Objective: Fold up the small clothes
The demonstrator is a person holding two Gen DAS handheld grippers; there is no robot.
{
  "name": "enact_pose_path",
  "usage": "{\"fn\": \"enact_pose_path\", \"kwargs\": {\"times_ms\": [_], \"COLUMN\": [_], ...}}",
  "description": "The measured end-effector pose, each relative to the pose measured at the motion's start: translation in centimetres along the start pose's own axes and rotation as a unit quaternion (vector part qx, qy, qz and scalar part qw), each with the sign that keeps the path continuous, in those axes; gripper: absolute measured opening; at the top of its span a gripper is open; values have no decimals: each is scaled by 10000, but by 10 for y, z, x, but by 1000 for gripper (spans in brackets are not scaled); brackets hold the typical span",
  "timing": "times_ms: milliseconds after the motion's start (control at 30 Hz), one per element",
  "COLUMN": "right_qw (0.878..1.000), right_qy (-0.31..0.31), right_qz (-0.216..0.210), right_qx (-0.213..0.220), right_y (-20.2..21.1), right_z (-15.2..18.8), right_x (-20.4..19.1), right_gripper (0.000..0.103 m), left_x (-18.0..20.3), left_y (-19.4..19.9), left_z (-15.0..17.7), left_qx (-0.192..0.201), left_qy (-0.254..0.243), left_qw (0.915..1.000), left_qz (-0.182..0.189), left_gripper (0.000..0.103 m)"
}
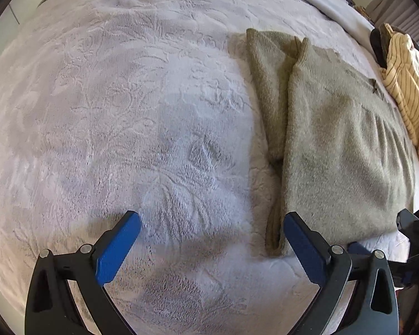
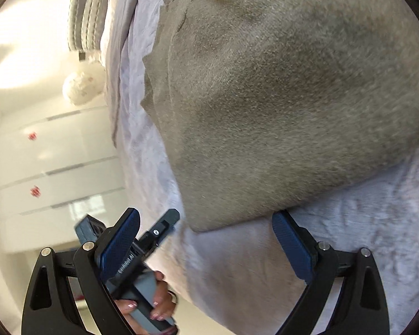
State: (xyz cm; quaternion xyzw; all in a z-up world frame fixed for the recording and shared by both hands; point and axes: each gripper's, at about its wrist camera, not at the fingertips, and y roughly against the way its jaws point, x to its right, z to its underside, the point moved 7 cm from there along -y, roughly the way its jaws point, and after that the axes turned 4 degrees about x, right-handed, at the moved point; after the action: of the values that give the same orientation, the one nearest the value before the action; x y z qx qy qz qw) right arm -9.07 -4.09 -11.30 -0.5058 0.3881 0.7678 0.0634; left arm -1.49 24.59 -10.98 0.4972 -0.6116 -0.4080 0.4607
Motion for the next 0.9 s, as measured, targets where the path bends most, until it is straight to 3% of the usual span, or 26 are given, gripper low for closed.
{"fn": "enact_pose_path", "kwargs": {"times_ms": [133, 467, 500, 533, 567, 600, 633, 733, 900], "right_qw": [9978, 9927, 9914, 9900, 9895, 9893, 9891, 9897, 9910], "right_qy": [-497, -778, -853, -952, -1027, -1059, -1062, -788, 231], "right_qz": [-399, -876, -942, -998, -978, -972, -986, -1162, -1300], "right_qx": [159, 302, 313, 307, 292, 260, 250, 280, 234], "right_y": [-10, -33, -33, -36, -39, -41, -42, -35, -17], "right_z": [-6, -11, -13, -14, -15, -16, -17, -21, -21], "right_x": [3, -12, -12, -12, -11, -9, -9, -20, -66], "right_gripper": [97, 95, 91, 74, 48, 33, 11, 11, 10], "left_x": [-1, 24, 31, 36, 39, 41, 43, 51, 68], "left_y": [-1, -7, -8, -10, -10, -10, -11, -12, -22], "left_z": [-8, -30, -31, -35, -38, -41, -44, -51, -69], "left_qx": [30, 94, 84, 70, 64, 66, 71, 67, -162], "left_qy": [202, 393, 454, 524, 612, 691, 739, 841, 988], "left_qw": [9997, 9959, 9946, 9930, 9906, 9880, 9859, 9786, 9606], "left_qz": [149, 807, 928, 1061, 1220, 1382, 1502, 1879, 2592], "left_gripper": [103, 103, 103, 103, 103, 103, 103, 103, 103]}}
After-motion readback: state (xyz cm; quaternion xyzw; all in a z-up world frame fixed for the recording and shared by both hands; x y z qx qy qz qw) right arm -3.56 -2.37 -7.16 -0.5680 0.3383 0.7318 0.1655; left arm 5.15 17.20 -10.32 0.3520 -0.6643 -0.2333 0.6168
